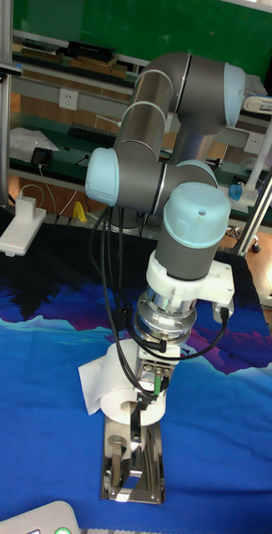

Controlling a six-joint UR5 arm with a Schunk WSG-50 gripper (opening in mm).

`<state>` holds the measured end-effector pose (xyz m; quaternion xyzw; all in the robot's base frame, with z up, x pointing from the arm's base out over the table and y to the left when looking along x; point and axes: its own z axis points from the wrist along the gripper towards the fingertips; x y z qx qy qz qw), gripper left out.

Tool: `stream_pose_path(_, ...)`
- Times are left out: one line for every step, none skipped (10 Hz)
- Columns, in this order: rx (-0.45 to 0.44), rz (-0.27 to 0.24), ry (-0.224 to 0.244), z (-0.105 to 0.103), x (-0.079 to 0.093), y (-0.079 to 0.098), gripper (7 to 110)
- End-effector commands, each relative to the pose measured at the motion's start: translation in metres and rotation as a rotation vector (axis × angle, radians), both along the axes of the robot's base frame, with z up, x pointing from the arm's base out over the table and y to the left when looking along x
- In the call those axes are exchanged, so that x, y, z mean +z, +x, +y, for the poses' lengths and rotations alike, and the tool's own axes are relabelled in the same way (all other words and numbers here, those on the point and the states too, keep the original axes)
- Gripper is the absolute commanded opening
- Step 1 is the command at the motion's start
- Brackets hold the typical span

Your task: Put the toilet paper on its holder

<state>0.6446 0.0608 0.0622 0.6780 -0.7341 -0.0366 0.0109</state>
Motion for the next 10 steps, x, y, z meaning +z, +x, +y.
stream_pose_path(-0.003, 0.006, 0.015, 0.002, -0.002, 0.006, 7)
stream_pose_path(-0.001, 0.004, 0.017, 0.004, -0.003, 0.007, 7)
stream_pose_path(-0.003, 0.004, 0.016, 0.004, -0.003, 0.007, 7)
stream_pose_path(-0.003, 0.009, 0.013, 0.004, -0.003, 0.005, 7)
stream_pose_path(-0.002, 0.011, 0.010, 0.003, -0.002, 0.004, 7)
stream_pose_path(-0.007, 0.012, 0.012, 0.004, -0.002, 0.002, 7)
stream_pose_path(-0.018, 0.014, 0.017, 0.006, -0.001, 0.000, 7)
stream_pose_path(-0.028, 0.020, 0.024, 0.008, 0.001, -0.003, 7)
stream_pose_path(-0.040, 0.022, 0.028, 0.010, 0.001, -0.004, 7)
stream_pose_path(-0.056, 0.029, 0.037, 0.013, 0.002, -0.005, 7)
